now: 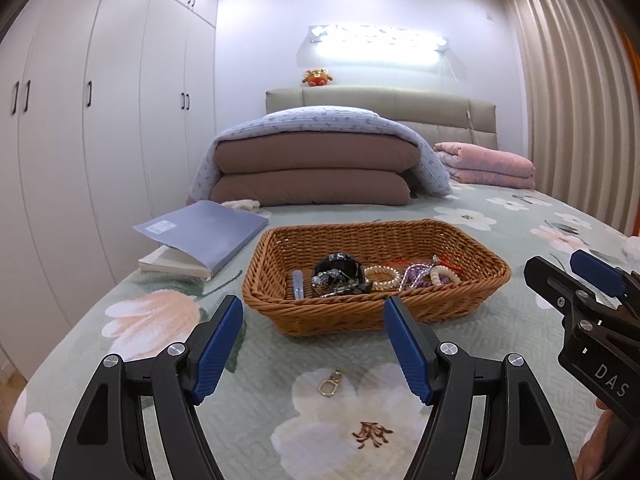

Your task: Organize jewelry

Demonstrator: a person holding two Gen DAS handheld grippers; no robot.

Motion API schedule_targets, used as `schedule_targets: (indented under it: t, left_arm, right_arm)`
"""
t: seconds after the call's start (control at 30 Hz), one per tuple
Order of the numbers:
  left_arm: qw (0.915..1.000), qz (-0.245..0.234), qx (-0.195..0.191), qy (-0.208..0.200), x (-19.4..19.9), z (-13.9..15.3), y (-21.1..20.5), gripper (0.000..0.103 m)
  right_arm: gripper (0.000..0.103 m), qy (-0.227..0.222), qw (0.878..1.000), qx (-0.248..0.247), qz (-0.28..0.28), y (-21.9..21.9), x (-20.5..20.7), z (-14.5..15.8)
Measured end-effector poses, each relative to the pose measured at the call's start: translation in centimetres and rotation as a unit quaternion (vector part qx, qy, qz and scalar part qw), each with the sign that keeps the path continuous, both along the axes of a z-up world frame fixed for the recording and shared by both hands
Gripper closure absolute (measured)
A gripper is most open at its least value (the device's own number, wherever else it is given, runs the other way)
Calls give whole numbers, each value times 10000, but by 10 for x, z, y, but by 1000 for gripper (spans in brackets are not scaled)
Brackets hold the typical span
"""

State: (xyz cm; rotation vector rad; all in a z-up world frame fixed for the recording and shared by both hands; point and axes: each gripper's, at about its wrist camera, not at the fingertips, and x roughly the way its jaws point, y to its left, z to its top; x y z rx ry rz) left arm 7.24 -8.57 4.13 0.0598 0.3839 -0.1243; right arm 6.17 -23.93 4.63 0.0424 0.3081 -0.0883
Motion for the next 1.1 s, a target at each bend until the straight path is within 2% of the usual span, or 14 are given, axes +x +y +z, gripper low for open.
schedule_targets:
  t: [0.87, 1.1]
  left_arm:
    - [9999, 20, -36, 150, 6, -4, 3, 29]
    - [9998, 14, -27, 173, 7, -5, 3, 29]
  right_arm:
    - [29, 132, 9999, 81, -1, -7, 6, -5]
    - [24, 143, 9998, 100, -2, -8, 6, -6]
